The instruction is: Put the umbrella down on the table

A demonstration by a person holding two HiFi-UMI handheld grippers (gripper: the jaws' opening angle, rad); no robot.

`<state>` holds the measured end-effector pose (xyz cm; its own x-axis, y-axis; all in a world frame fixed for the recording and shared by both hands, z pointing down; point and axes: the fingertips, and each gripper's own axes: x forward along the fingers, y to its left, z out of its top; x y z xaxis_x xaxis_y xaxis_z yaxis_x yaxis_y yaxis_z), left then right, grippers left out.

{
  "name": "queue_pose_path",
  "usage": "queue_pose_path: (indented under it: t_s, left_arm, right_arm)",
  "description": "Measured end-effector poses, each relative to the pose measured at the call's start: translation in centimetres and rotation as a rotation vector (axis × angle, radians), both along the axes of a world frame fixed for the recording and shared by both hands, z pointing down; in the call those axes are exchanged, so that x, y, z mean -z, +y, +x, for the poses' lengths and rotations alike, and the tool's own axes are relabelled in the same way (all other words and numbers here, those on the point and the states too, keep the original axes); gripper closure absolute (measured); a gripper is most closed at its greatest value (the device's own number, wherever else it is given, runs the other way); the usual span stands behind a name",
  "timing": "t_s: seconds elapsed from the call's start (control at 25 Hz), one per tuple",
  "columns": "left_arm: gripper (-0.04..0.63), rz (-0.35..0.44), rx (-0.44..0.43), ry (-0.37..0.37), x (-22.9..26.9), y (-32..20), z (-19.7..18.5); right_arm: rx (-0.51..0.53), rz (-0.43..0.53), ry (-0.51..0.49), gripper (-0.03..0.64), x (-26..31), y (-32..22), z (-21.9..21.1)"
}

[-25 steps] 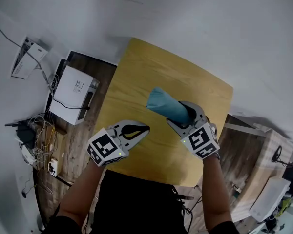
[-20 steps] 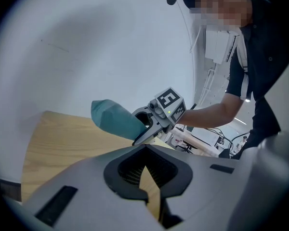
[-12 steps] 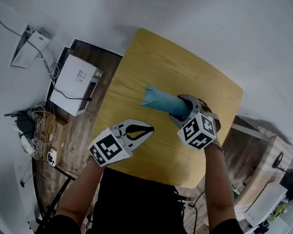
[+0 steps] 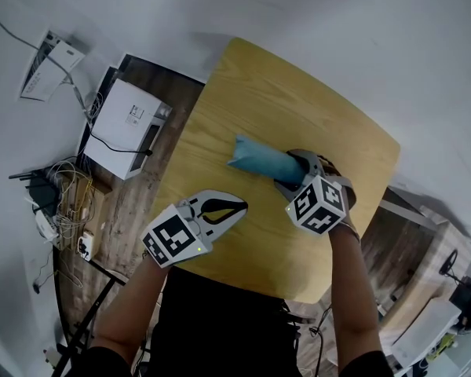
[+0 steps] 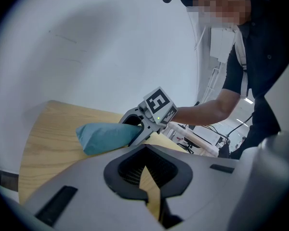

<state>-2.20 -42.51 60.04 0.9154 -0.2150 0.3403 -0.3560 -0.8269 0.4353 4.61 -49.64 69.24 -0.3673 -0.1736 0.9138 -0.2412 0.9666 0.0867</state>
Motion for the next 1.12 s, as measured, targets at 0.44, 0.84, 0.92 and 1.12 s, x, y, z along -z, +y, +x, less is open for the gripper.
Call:
queue_pose_path:
  t_s: [0.44, 0.84, 0.92, 1.12]
  left_arm:
    - [0.588, -0.013, 0.011, 0.008, -0.4, 0.7, -0.6]
    - [0.588, 0.019, 0.0, 0.024, 1.3, 1.4, -1.2]
    - [0.588, 0.029, 0.001, 0.025, 1.8, 1.6, -1.6]
    - [0.588, 0.059, -0.005, 0.031, 3.4, 2.3, -2.2]
  right_arm:
    - [-0.01, -0.054, -0.046, 0.314, -0.4, -0.2, -0.3]
    - [-0.019, -0.052, -0.07, 0.302, 1.0, 0.2, -0.5]
    - [-0.018, -0.039, -0.065, 0.302, 1.7, 0.2, -0.5]
    - [-0.036, -0.02, -0.105, 0.302, 5.1, 0.7, -1.2]
